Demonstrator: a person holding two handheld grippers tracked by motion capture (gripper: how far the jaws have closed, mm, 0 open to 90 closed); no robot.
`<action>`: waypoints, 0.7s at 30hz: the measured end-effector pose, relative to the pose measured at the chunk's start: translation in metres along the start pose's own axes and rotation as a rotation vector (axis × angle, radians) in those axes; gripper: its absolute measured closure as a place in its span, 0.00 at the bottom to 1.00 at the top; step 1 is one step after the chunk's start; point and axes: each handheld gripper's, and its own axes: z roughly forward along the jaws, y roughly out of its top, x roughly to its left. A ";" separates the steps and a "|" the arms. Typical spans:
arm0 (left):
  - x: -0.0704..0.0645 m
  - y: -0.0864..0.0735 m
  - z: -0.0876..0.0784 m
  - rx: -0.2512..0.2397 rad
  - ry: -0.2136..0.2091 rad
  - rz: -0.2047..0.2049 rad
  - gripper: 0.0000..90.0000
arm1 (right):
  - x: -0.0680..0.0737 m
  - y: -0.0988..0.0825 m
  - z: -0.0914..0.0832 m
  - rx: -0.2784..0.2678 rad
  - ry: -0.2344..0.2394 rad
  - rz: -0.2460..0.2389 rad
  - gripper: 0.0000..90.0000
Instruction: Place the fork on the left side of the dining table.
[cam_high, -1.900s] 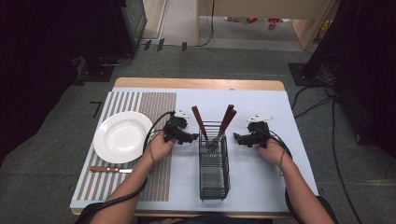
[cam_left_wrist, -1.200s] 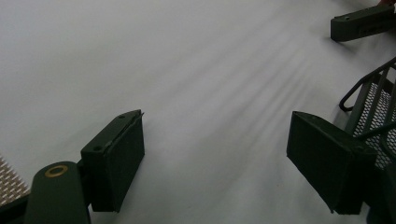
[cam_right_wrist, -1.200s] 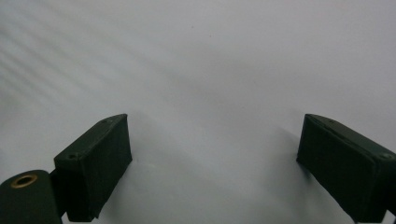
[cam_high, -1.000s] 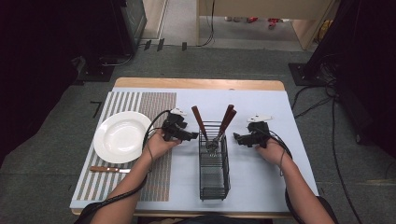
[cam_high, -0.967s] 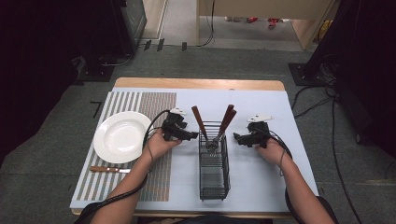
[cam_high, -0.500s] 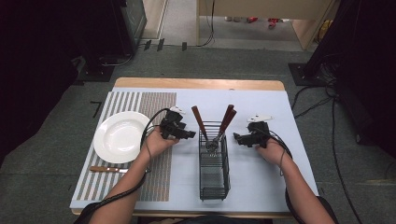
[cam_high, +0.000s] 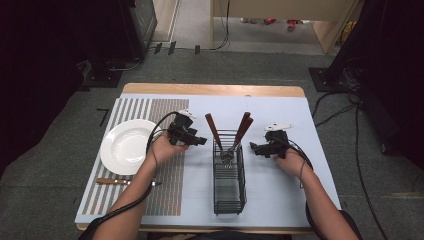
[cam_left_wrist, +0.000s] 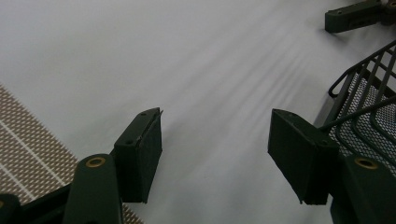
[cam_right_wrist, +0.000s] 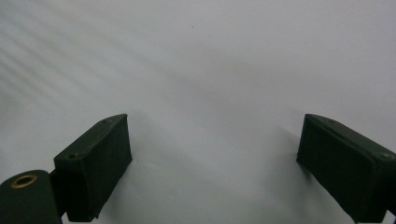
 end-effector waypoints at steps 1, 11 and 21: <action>0.000 0.000 0.000 0.000 0.000 0.000 0.40 | 0.000 0.000 0.000 0.000 0.000 0.000 0.10; 0.000 0.006 -0.018 -0.025 -0.013 0.005 0.42 | 0.000 0.000 0.000 -0.001 0.000 -0.001 0.10; -0.005 0.012 -0.031 -0.038 -0.021 0.024 0.44 | 0.000 0.000 0.000 -0.001 0.000 0.000 0.10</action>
